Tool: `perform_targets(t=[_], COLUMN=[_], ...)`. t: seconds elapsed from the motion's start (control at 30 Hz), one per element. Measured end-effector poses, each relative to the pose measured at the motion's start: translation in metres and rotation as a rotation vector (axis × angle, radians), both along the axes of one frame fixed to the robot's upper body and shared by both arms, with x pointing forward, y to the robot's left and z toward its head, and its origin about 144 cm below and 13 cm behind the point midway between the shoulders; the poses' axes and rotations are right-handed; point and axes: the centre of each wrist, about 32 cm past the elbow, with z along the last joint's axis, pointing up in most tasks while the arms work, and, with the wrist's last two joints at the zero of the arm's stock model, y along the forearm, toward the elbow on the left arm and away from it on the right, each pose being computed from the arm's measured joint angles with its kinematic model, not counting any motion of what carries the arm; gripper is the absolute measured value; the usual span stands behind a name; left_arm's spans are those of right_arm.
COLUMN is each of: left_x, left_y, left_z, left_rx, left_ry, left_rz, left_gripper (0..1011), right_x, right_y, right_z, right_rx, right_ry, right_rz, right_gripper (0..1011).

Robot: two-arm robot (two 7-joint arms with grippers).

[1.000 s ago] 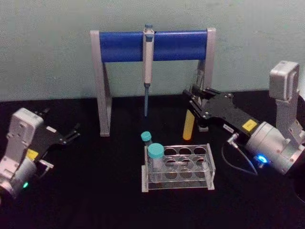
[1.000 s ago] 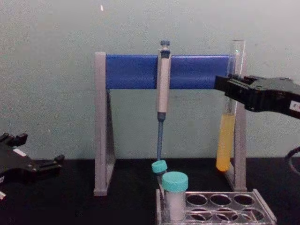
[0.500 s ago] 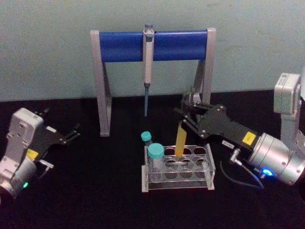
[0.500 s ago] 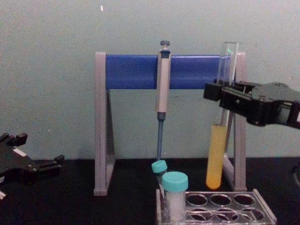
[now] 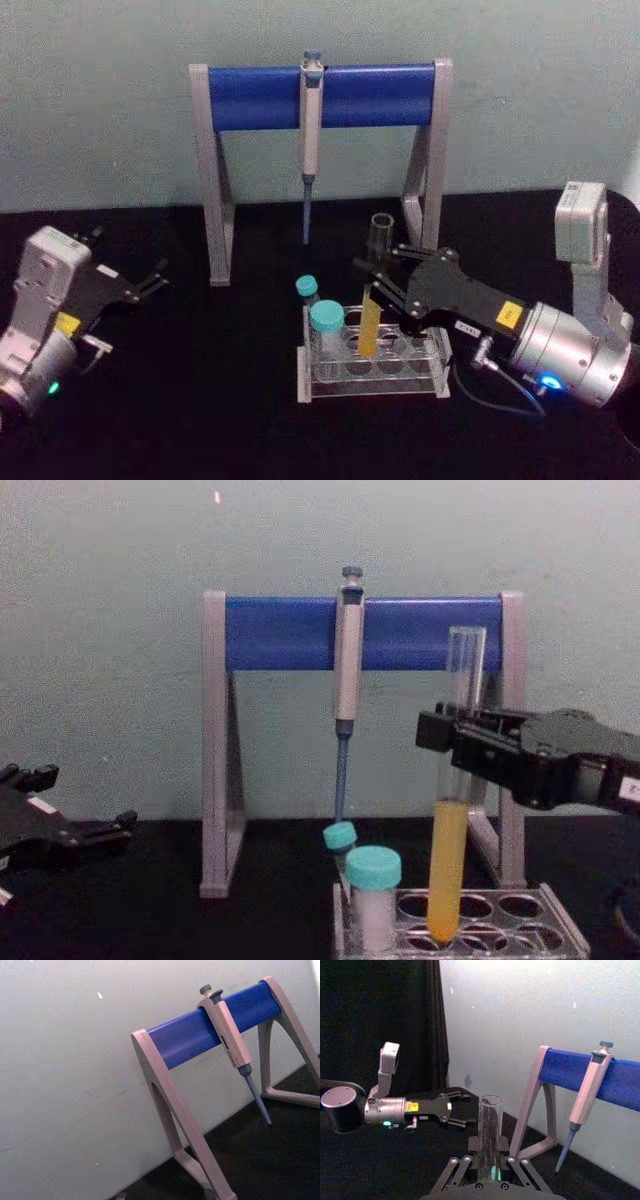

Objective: Pick up the test tube from the test tube rack, shake it, then place it back into the test tube rack.

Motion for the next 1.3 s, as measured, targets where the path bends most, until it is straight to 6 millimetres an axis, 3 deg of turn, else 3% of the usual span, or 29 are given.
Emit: perform_targets(t=[1.3], left_x=[0.000], left_y=[0.000], left_z=[0.000], left_rx=[0.000], left_ry=[0.000], left_rz=[0.000], left_gripper=[1001], right_x=[0.015], right_y=[0.011], right_z=[-0.029], right_rx=[-0.020], right_ry=[-0.008], right_rz=[-0.039], right_gripper=[235])
